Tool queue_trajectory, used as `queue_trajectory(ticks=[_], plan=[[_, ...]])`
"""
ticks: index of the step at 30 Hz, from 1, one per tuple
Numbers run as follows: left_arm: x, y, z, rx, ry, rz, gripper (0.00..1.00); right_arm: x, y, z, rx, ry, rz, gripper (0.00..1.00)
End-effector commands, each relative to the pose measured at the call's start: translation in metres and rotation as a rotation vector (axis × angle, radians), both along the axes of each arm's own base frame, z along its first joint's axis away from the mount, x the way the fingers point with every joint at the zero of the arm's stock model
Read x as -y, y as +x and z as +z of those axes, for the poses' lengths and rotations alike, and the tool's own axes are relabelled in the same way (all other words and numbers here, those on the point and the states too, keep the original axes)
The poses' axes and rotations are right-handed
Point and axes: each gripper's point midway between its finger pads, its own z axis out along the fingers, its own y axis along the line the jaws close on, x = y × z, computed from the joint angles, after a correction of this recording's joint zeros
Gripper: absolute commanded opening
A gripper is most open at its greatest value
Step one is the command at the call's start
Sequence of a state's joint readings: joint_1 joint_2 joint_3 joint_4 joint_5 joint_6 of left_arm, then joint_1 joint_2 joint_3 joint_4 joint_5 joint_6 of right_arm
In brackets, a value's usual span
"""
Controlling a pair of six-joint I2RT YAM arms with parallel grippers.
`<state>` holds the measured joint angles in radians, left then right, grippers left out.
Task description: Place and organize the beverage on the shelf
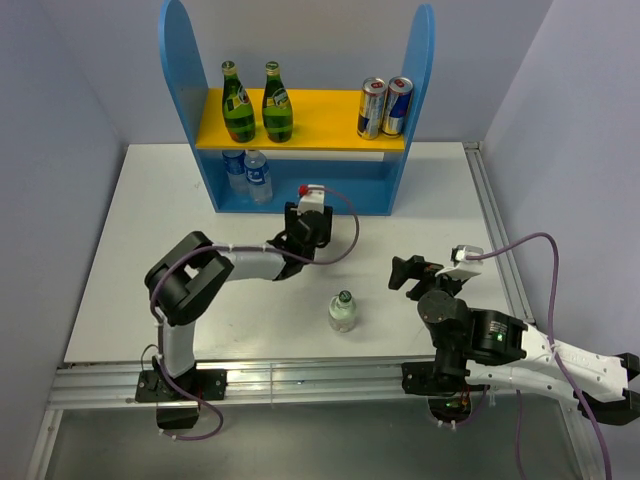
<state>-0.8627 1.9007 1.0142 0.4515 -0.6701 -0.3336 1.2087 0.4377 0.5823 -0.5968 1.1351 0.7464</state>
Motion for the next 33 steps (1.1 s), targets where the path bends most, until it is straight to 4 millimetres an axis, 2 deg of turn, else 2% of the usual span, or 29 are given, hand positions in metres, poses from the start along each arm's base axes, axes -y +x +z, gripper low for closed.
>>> queue_trajectory(ticks=[1, 3, 4, 6, 7, 8, 11, 12, 16, 17, 18, 23, 25, 31, 32, 33], plan=[[0.024, 0.046, 0.078, 0.154, -0.138, -0.014, 0.0, 0.001, 0.0, 0.004, 0.017, 0.033, -0.007, 0.98], [0.027, 0.056, 0.077, 0.147, -0.143, -0.021, 0.0, 0.001, 0.0, 0.004, 0.016, 0.033, -0.007, 0.99], [0.027, 0.064, 0.085, 0.156, -0.154, -0.013, 0.0, 0.001, 0.0, 0.005, 0.017, 0.036, -0.009, 0.99], [0.03, 0.073, 0.08, 0.15, -0.148, -0.012, 0.0, 0.001, 0.0, 0.004, 0.017, 0.036, -0.006, 0.99], [0.031, 0.08, 0.088, 0.163, -0.158, -0.004, 0.0, 0.001, 0.0, 0.005, 0.018, 0.038, -0.006, 0.99], [0.033, 0.084, 0.08, 0.155, -0.148, -0.002, 0.0, 0.0, 0.0, 0.004, 0.016, 0.04, -0.002, 0.99], [0.037, 0.098, 0.082, 0.163, -0.172, -0.008, 0.0, -0.002, 0.0, 0.004, 0.016, 0.041, 0.007, 0.99], [0.037, 0.102, 0.074, 0.156, -0.172, -0.007, 0.0, -0.002, 0.0, 0.004, 0.016, 0.039, 0.009, 0.99], [0.036, 0.119, 0.071, 0.173, -0.196, 0.007, 0.0, -0.004, 0.0, 0.003, 0.012, 0.034, 0.013, 0.99], [0.036, 0.123, 0.064, 0.164, -0.193, 0.017, 0.0, -0.004, 0.0, 0.003, 0.013, 0.033, 0.017, 0.99], [0.033, 0.127, 0.067, 0.176, -0.202, 0.029, 0.0, -0.005, 0.0, 0.002, 0.011, 0.032, 0.018, 0.99], [0.028, 0.137, 0.07, 0.204, -0.215, 0.065, 0.0, -0.007, 0.0, 0.003, 0.011, 0.03, 0.025, 0.99], [0.03, 0.14, 0.075, 0.218, -0.223, 0.064, 0.0, -0.008, 0.0, 0.003, 0.01, 0.028, 0.028, 0.99], [0.037, 0.146, 0.072, 0.208, -0.234, 0.025, 0.0, -0.01, 0.001, 0.002, 0.007, 0.02, 0.032, 0.99], [0.038, 0.146, 0.07, 0.203, -0.234, 0.026, 0.01, -0.01, 0.001, 0.001, 0.007, 0.017, 0.032, 0.99], [0.039, 0.147, 0.071, 0.204, -0.238, 0.024, 0.06, -0.01, 0.001, 0.001, 0.007, 0.016, 0.032, 0.99]])
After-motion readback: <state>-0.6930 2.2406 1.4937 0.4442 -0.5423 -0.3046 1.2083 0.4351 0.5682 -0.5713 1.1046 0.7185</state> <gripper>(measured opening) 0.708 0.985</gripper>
